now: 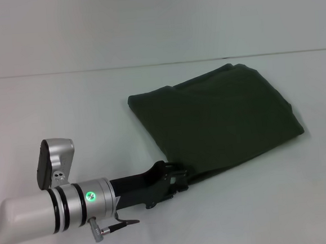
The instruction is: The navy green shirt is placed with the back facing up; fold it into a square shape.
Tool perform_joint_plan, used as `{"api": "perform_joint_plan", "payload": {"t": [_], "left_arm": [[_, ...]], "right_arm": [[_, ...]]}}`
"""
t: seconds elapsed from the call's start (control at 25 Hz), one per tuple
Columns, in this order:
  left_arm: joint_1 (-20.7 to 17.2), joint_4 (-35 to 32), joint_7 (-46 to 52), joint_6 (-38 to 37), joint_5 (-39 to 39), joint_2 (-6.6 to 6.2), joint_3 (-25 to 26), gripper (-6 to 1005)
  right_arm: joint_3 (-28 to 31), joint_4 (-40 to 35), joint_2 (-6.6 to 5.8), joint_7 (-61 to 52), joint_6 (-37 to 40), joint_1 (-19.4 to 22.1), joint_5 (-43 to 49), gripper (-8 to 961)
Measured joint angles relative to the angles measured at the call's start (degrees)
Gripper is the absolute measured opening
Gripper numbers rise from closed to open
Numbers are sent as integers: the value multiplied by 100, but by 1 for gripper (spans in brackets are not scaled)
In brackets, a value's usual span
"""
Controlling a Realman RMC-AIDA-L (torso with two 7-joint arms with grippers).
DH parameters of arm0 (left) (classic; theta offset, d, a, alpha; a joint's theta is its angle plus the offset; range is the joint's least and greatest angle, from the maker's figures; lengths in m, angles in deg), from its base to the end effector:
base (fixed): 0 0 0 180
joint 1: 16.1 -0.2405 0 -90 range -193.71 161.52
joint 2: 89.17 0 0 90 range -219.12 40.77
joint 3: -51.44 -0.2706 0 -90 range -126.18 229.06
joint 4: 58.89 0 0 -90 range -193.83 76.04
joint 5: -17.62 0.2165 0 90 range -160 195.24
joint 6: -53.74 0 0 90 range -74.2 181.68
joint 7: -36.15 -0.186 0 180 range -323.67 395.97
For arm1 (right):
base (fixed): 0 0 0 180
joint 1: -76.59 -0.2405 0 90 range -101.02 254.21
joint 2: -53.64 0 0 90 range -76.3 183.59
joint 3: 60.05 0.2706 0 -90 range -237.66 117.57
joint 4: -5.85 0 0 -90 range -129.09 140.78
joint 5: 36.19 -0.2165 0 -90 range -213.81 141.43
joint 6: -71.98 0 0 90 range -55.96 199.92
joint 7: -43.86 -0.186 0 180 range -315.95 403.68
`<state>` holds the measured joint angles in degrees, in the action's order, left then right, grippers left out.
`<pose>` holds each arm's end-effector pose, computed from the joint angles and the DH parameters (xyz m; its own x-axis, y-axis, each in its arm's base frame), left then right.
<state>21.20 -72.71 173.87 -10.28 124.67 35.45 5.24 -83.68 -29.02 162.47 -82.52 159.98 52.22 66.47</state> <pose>-0.2521 0.3525 -0.1658 -0.2822 0.9116 0.2989 0.9105 0.1563 0.3829 0.3310 0.3737 0.0994 -0.0550 -0.6164 -0.7855 -0.9284 -0.2579 0.2675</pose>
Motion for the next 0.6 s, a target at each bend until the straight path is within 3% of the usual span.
{"api": "perform_joint_plan", "payload": {"t": [0.12, 0.6], "left_arm": [[6, 3, -45, 24, -18, 0, 4, 622], [-153, -66, -277, -86, -27, -32, 1, 124]], "right_arm": [[3, 0, 0, 0, 15, 6, 0, 746], [48, 75, 4, 0, 25, -38, 0, 745]]}}
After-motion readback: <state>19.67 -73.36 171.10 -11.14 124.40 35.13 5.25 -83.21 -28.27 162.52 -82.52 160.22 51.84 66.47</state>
